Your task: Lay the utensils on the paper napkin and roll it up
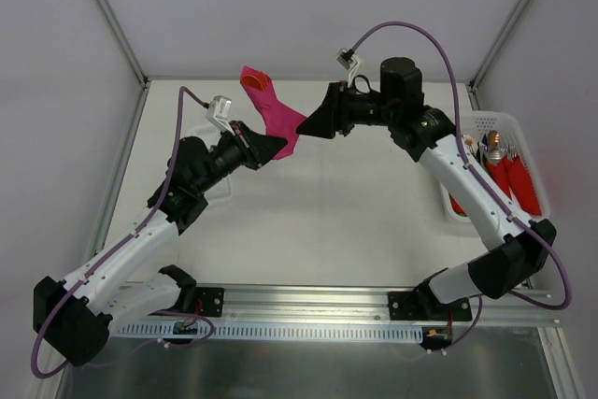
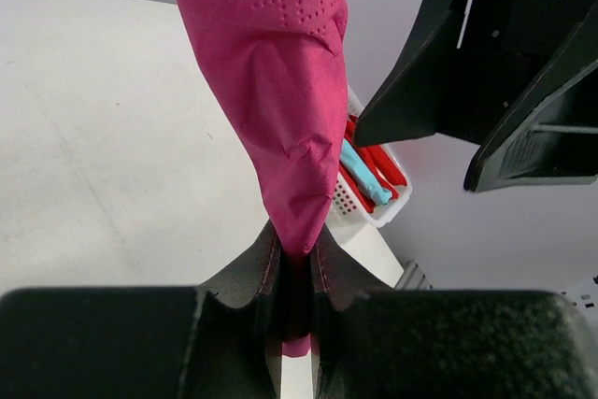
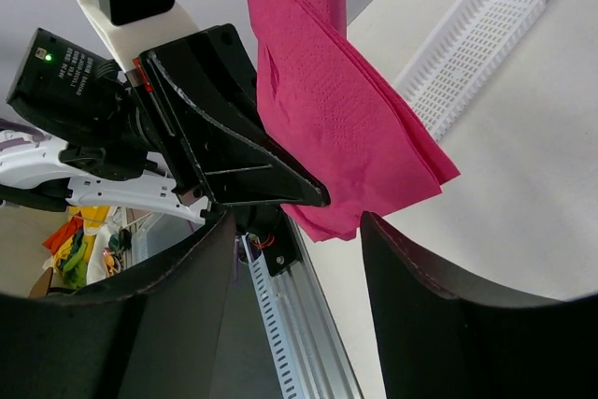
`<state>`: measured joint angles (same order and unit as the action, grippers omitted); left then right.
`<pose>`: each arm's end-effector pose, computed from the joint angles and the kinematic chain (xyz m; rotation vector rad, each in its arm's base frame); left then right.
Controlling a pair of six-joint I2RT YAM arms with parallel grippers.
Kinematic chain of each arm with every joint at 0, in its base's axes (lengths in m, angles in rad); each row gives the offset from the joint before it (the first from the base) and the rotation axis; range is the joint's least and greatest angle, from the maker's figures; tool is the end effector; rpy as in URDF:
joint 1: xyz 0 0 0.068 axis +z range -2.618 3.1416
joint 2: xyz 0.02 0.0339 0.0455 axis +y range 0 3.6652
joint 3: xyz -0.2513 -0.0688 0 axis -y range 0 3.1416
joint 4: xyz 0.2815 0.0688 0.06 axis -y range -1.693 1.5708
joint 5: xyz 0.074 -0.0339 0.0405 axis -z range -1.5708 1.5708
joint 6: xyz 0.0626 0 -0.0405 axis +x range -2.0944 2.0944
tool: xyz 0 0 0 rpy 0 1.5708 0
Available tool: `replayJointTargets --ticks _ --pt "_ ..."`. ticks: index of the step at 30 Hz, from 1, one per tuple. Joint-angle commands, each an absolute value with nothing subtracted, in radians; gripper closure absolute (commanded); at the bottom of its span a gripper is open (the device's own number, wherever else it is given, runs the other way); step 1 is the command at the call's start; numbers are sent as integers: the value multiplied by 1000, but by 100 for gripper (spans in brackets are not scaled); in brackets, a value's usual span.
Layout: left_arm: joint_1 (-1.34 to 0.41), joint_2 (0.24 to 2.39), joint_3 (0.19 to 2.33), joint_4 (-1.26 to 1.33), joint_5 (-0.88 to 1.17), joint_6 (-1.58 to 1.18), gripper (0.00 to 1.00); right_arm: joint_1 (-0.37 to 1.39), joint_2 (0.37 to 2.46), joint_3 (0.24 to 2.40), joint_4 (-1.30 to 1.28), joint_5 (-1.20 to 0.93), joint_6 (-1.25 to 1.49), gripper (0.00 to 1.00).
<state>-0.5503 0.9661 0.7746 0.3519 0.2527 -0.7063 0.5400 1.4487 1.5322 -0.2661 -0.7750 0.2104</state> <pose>0.2456 -0.1691 0.3471 0.1073 1.5266 -1.2007 0.3048 0.2338 0.4246 -0.8804 1.6417 1.2078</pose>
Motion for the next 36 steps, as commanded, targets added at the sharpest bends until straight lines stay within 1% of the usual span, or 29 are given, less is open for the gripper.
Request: replayJointTargets --ticks 1,8,12,14,18,21,25,28,36 --pt "-555 976 819 390 261 -706 100 560 1471 1542 -246 -764 222 40" --pt "-564 986 818 402 273 -721 100 580 1511 1552 -216 -758 236 39" --pt "-568 988 821 408 282 -722 100 587 1531 1557 -216 -750 238 36" --pt "-568 989 822 408 288 -724 100 588 1537 1555 -218 -742 238 31" --pt "-569 992 822 414 295 -730 100 591 1540 1552 -209 -742 239 30" --pt "-572 997 818 419 302 -738 100 595 1540 1542 -170 -768 264 32" --pt "-575 1003 813 420 301 -742 100 610 1539 1531 -135 -793 276 40" --pt "-575 1008 810 420 302 -747 100 618 1542 1523 -127 -799 282 43" --pt "-575 1019 818 425 322 -744 100 627 1554 1508 -127 -819 285 46"
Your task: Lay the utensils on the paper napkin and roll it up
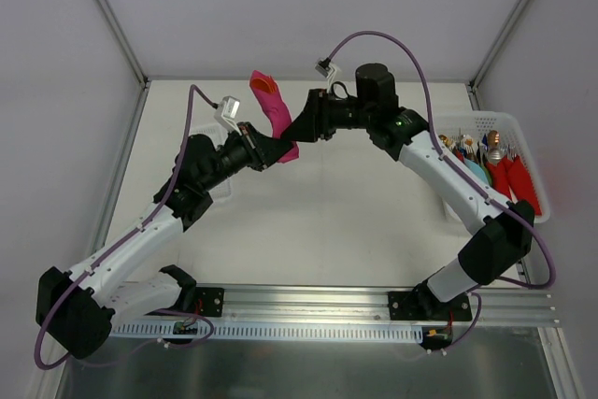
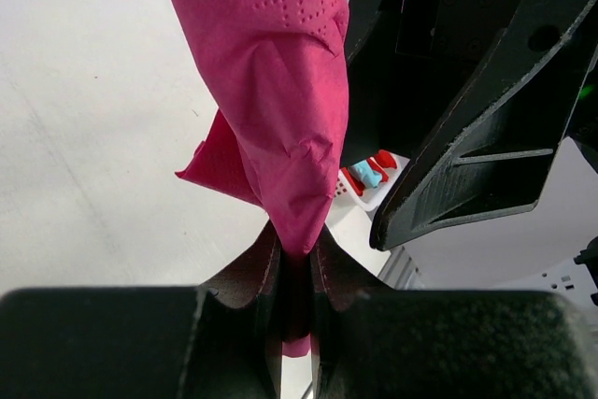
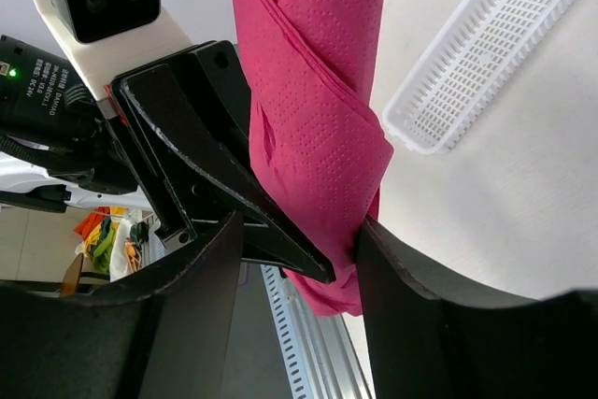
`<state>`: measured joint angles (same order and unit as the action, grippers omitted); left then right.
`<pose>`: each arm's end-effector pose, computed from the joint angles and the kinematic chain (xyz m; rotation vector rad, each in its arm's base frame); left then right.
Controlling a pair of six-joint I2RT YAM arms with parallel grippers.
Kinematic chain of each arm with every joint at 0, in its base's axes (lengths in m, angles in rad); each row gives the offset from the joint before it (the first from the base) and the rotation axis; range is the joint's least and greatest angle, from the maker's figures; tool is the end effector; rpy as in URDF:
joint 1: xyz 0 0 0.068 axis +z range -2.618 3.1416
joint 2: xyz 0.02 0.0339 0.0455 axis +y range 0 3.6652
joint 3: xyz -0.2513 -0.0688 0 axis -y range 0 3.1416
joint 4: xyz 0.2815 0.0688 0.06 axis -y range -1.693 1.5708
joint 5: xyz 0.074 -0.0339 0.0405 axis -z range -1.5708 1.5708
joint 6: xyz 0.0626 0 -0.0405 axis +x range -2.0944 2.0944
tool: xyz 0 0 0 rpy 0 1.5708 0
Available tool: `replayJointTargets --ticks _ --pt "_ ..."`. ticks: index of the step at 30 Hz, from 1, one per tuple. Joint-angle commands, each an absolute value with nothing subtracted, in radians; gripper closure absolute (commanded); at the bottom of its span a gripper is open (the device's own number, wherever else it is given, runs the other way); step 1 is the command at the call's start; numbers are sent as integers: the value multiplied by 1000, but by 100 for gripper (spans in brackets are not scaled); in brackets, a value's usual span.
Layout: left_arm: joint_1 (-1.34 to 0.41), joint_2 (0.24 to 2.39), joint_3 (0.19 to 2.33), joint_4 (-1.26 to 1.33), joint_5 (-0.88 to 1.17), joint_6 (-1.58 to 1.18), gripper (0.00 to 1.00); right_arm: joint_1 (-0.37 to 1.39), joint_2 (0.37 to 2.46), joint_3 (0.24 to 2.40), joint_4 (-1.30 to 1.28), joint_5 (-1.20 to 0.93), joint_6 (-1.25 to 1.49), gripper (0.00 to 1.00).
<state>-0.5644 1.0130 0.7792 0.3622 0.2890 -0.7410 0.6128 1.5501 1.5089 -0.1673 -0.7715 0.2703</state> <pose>0.2504 -0.1796 0.3370 0.1195 1.5747 -1.2564 0.3142 0.2743 0.3885 -0.8998 1.6901 1.2977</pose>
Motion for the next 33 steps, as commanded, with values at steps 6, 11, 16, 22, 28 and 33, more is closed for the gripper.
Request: replayJointTargets --ticks 6,11,16,22,28,33 --pt "-575 1048 825 472 394 -750 100 629 1571 1493 -91 -862 330 47" --pt "-575 1061 816 517 433 -762 100 624 1572 1477 -26 -897 376 53" --pt "-575 1063 810 526 449 -764 100 603 1568 1434 96 -922 484 69" --pt "-575 1074 802 557 472 -773 100 557 1588 1362 366 -985 708 70" --pt "-575 1088 804 574 486 -787 100 557 1589 1339 460 -1005 792 60" --pt "-575 1095 808 574 489 -790 100 555 1580 1327 476 -1008 796 75"
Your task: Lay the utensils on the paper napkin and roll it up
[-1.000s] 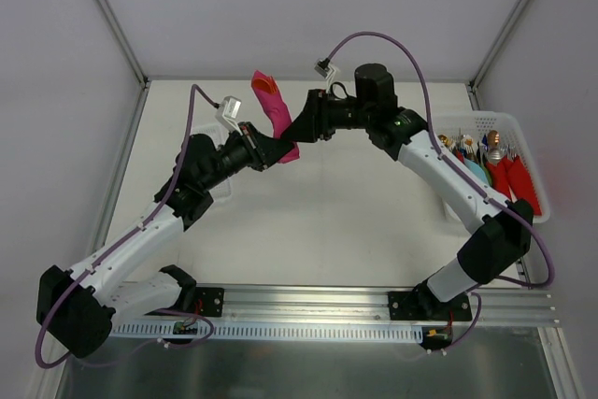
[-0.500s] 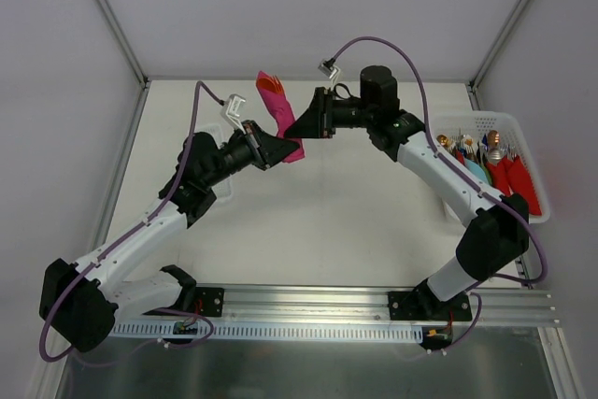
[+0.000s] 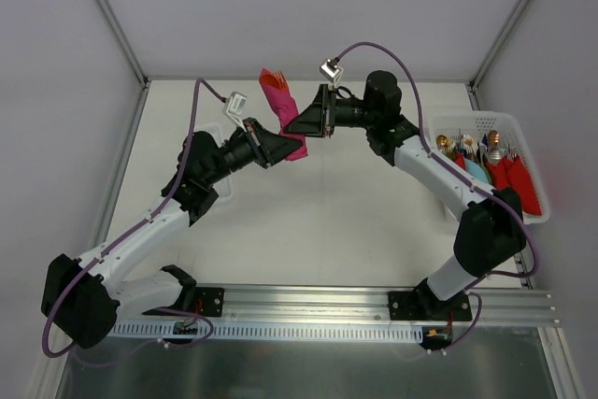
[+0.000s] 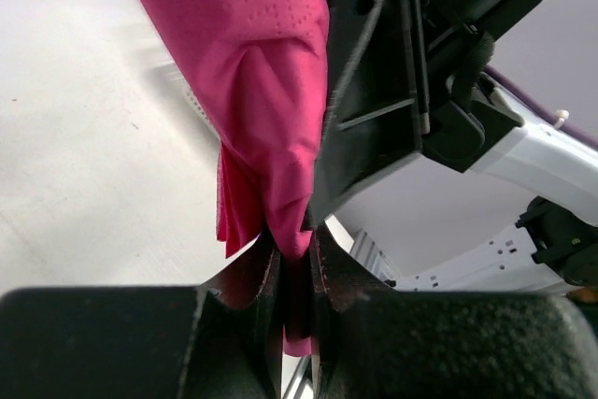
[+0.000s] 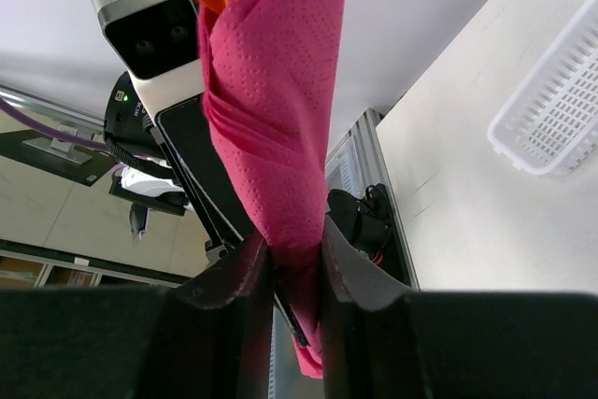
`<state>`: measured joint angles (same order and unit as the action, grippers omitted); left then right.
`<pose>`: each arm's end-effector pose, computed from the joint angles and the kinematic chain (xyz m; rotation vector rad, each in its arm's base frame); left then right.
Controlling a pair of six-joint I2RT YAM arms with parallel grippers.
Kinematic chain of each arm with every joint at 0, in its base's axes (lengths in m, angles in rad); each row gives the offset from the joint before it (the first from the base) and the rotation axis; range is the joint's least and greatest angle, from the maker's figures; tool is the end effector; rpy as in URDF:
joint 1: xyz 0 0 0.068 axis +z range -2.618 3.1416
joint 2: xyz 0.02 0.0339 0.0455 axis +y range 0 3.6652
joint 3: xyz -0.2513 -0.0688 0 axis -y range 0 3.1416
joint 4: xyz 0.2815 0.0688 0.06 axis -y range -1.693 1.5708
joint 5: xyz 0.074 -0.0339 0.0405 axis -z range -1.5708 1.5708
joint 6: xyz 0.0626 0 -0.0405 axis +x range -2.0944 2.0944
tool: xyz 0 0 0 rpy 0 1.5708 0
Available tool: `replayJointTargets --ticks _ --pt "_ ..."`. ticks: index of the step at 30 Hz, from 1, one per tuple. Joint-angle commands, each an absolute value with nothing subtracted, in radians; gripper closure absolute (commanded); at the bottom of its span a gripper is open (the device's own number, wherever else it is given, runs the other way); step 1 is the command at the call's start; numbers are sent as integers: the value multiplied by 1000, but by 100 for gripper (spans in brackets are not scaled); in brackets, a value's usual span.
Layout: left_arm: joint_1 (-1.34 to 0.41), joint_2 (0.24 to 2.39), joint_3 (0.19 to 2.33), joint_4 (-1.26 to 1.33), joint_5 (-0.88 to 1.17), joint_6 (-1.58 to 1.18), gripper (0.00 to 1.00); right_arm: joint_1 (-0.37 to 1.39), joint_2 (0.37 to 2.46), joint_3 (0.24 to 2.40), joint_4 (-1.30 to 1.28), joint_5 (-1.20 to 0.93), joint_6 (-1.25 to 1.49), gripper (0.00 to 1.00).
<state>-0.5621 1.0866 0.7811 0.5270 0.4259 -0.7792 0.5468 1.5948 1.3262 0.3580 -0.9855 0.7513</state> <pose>0.2547 -0.1910 0.3372 0.2352 1.5006 -1.3877 0.3329 0.2637 0.3576 -0.7514 1.6440 1.6971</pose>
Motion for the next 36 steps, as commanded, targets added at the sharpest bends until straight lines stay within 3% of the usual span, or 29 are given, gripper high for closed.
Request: replayJointTargets --ticks 1,3,6,9,10,13,14,15,21,28,30,32,34,36 --pt "-575 1095 805 574 489 -788 100 557 1578 1324 476 -1006 792 82" --pt "-575 1086 805 565 477 -782 100 549 1569 1318 476 -1003 787 99" --pt "-575 1069 808 522 445 -762 99 525 1556 1305 472 -1003 782 100" --pt "-577 1052 827 451 436 -721 80 489 1531 1307 443 -1011 747 100" --pt "-575 1046 836 430 430 -709 67 482 1520 1307 414 -1012 733 100" --pt "-575 1013 848 338 390 -667 42 436 1476 1301 367 -1008 684 100" --pt "-575 1005 851 313 379 -645 15 411 1465 1290 361 -1009 681 100" --pt "-575 990 854 289 359 -634 9 396 1453 1287 350 -1009 657 100" --pt "-575 927 858 170 328 -574 1 275 1349 1287 112 -1057 459 100" --pt "-575 934 854 109 376 -555 1 -3 1244 1325 -479 -1175 -6 100" --pt "-575 948 854 100 394 -551 1 -144 1244 1356 -624 -1218 -216 100" --pt "-575 960 857 92 408 -548 1 -265 1267 1431 -930 -1203 -419 100" --pt "-575 980 857 91 423 -549 1 -329 1334 1485 -1224 -1149 -801 100" --pt "-575 994 859 92 439 -554 1 -446 1385 1508 -1326 -1085 -1025 100"
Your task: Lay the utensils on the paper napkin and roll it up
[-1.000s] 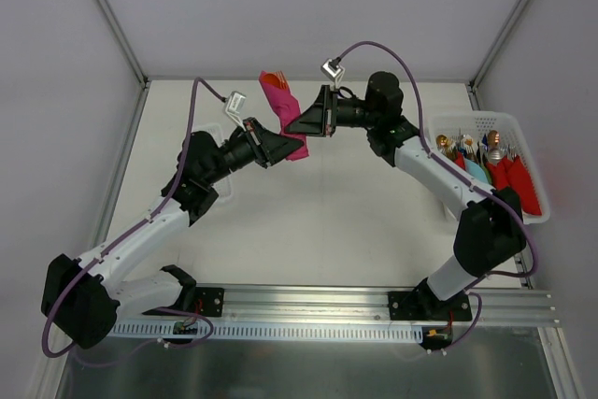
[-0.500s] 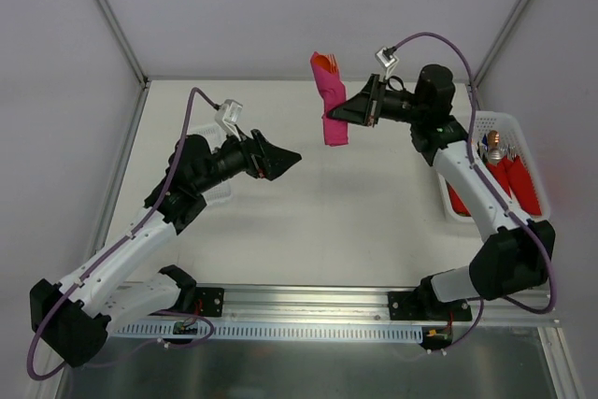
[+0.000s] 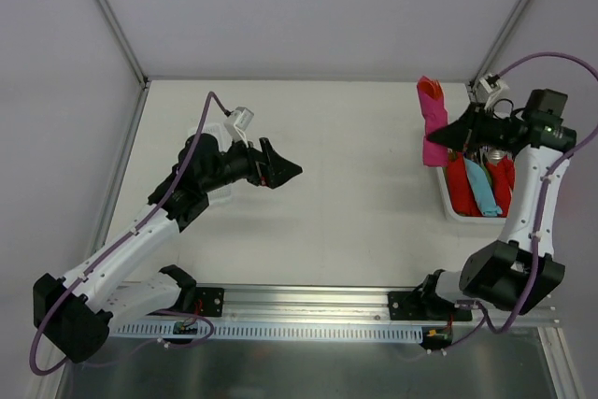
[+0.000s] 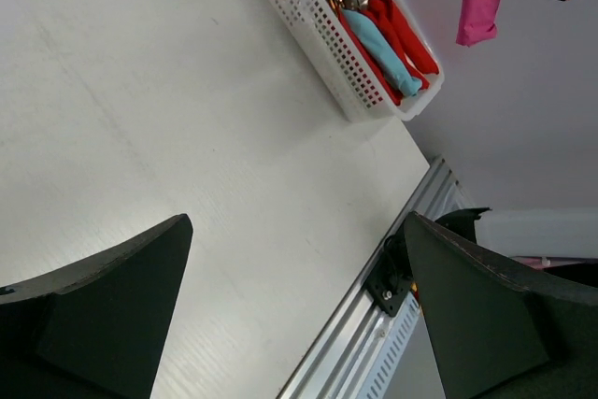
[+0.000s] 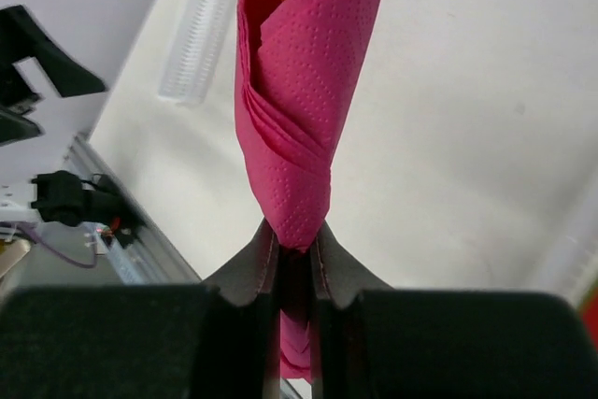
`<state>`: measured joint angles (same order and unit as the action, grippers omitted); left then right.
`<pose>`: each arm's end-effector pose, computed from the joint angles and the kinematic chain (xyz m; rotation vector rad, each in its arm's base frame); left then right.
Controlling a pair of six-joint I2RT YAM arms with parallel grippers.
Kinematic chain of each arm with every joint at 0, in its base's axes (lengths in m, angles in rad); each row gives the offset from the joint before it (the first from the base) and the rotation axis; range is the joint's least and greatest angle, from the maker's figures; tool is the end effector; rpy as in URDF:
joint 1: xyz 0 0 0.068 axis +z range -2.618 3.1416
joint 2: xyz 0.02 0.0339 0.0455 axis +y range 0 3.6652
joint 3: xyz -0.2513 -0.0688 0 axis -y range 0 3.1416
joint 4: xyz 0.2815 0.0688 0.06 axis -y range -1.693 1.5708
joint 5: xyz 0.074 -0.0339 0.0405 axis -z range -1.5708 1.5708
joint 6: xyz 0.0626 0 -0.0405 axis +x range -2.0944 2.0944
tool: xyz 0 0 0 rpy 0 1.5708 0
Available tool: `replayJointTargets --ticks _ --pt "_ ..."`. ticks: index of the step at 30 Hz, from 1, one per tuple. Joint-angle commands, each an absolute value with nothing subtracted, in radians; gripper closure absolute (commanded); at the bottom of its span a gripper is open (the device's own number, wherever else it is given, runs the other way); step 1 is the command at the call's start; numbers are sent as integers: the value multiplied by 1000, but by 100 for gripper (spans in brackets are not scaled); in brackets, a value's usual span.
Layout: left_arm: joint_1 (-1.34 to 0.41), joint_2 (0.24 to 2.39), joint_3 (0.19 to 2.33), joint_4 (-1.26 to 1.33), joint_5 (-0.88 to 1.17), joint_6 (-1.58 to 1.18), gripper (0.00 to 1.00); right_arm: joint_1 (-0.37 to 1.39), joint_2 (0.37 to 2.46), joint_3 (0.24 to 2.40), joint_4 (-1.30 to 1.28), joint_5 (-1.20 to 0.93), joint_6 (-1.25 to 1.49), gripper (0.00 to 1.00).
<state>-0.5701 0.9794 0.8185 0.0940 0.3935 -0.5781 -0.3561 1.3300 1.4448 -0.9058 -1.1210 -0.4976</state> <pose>0.2387 -0.1815 0.3274 0.3181 1.7450 -1.1775 0.3046 -0.0531 0.3774 -0.6223 1.8581 0.7612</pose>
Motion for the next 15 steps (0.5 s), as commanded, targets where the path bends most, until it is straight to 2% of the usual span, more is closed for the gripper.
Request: replayJointTargets --ticks 1,4,7,11,15 --pt "-575 997 859 92 442 -554 1 -483 1455 1526 -1423 -1069 -1090 100" --pt "-575 1003 854 91 449 -552 1 -629 1639 1682 -1651 -1034 -1272 100" --pt "-575 1003 845 91 456 -543 1 -745 1706 1788 -1660 -970 -1265 100" --pt "-575 1015 842 91 465 -535 1 -796 1733 1787 -1658 -816 -1324 100" --pt "-575 1034 839 95 463 -535 1 -811 1715 1723 -1660 -825 -1335 100"
